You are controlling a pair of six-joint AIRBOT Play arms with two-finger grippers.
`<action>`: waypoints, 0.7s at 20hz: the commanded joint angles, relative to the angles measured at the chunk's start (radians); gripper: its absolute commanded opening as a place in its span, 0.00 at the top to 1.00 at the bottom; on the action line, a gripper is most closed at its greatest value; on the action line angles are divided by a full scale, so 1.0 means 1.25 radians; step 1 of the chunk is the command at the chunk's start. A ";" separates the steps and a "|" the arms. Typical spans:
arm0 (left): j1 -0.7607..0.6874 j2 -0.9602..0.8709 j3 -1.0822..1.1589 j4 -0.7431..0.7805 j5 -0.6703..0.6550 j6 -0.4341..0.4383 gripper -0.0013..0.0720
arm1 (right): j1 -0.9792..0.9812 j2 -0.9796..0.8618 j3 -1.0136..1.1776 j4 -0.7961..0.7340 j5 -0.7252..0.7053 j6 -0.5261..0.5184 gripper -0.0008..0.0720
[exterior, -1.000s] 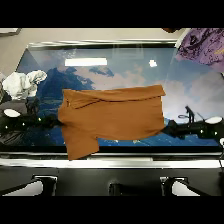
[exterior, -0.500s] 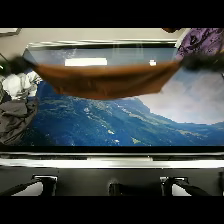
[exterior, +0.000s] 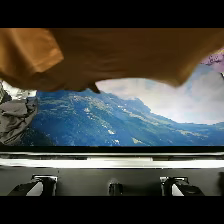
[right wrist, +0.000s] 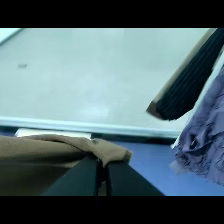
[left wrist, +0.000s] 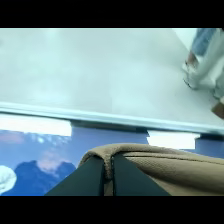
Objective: Fold the clothes and pants, and hang the long-sleeved shirts on hangers.
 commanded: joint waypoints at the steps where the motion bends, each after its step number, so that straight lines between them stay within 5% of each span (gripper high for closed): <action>1: 0.000 0.066 0.008 0.082 -0.045 -0.058 0.96 | 0.001 0.050 0.008 -0.050 0.009 0.043 0.95; 6: -0.001 0.016 -0.132 0.024 -0.054 -0.062 0.96 | 0.001 -0.069 -0.040 -0.006 0.083 0.069 0.95; 10: -0.014 -0.132 -0.275 -0.014 -0.053 0.038 0.96 | 0.001 -0.292 -0.045 0.004 0.213 0.114 0.95; 14: -0.056 -0.371 -0.313 -0.014 0.005 0.112 0.96 | 0.001 -0.537 -0.045 0.013 0.211 0.113 0.95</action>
